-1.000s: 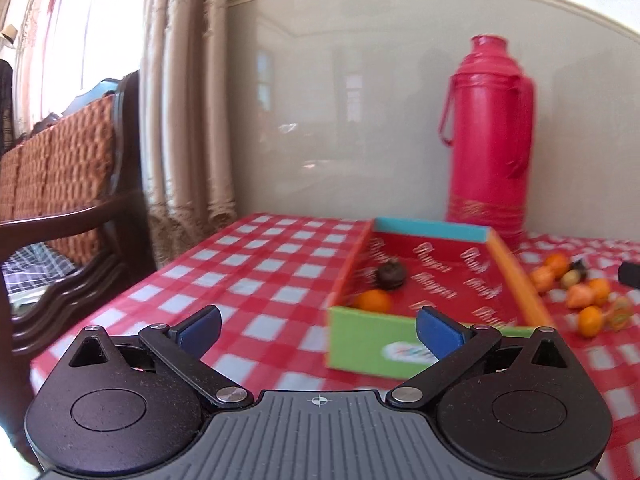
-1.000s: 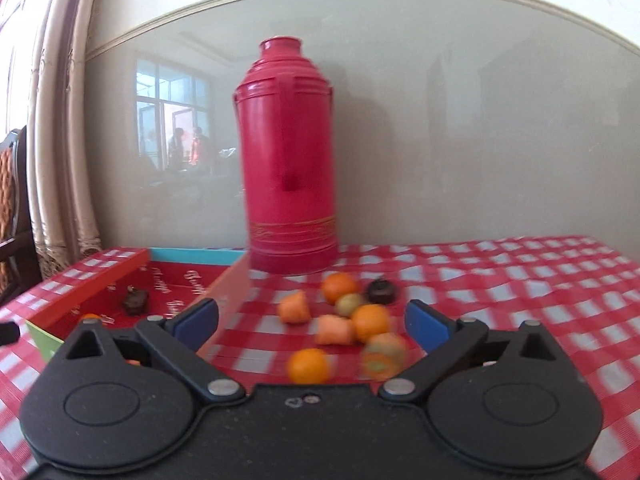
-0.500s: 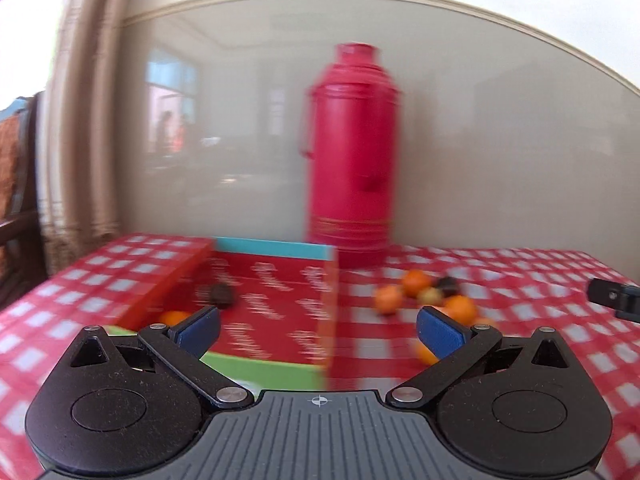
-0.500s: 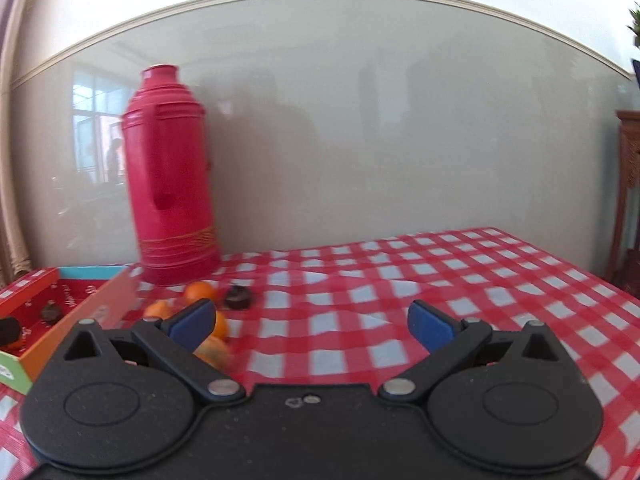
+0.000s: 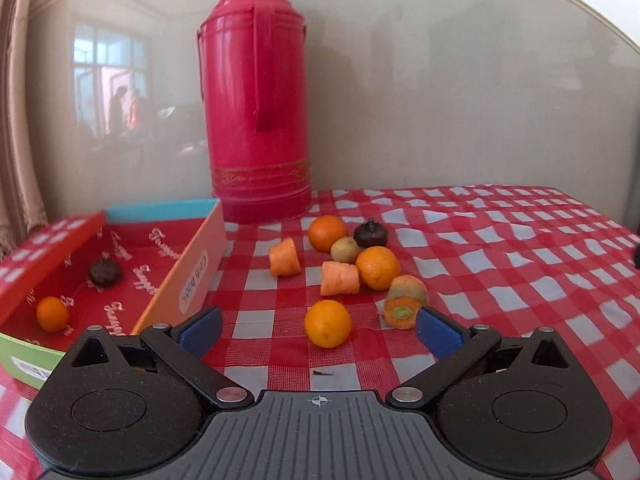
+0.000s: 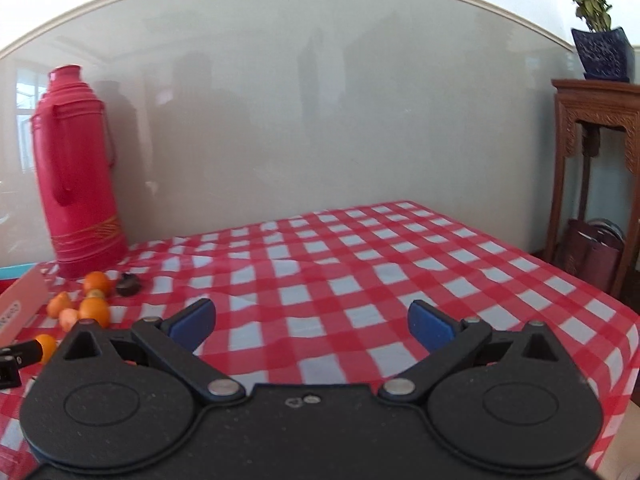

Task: Organize fruits
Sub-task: 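Reach the left gripper to another tangerine and close on it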

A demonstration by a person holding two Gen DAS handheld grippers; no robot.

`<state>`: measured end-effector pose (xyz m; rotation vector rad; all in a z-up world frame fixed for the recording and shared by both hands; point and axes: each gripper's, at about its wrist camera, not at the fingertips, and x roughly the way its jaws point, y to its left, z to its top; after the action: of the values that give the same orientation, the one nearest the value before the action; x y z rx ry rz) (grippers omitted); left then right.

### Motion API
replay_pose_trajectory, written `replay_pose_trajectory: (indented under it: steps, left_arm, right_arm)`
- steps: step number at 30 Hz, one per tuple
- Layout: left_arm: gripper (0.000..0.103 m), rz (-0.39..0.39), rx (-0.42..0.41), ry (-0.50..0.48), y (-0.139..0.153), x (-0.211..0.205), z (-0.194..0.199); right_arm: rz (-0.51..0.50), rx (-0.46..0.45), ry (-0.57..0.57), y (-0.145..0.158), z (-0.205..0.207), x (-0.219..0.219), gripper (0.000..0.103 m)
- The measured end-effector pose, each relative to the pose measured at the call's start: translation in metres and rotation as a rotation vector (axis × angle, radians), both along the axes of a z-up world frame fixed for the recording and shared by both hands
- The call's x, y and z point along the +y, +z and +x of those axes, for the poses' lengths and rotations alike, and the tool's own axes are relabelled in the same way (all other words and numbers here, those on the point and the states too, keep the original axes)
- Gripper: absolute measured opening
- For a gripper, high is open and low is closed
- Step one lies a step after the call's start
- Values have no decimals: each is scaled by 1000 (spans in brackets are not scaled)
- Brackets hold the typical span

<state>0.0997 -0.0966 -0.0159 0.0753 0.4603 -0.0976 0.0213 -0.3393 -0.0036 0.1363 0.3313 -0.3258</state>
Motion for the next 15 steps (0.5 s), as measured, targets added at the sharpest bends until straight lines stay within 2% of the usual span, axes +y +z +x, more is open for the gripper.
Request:
replay_pose_trajectory:
  steps: [1,3,8,9,10,11,13,15]
  left_arm:
    - [87,-5,15,4,-3,-1,5]
    - [79,-18,46,8,-8,-1,15]
    - [74,-26,88,14,-14,-1,32]
    - [69,-33,110,7,-16,-1,36]
    - [57,-41,128,1,-17,-1,39]
    - [50,-44,145,-2,-18,-1,41]
    - [31,-37,160,-2,-20,-2,42]
    - [32,-35,159,-14,-19,-1,41]
  right_arm:
    - [1,3,-5,-1,1,-2,97]
    - [0,2,-11,-2,1,-5,97]
    - [21,29,-19,-6,13,-9,97]
    - [24,30,-22,-6,14,-10,97]
    - [25,27,-21,-6,14,-9,97]
    - [25,25,-21,-5,14,-8,97]
    - [18,26,-13,-5,15,-4,97]
    - [6,32,-6,-5,16,0,97]
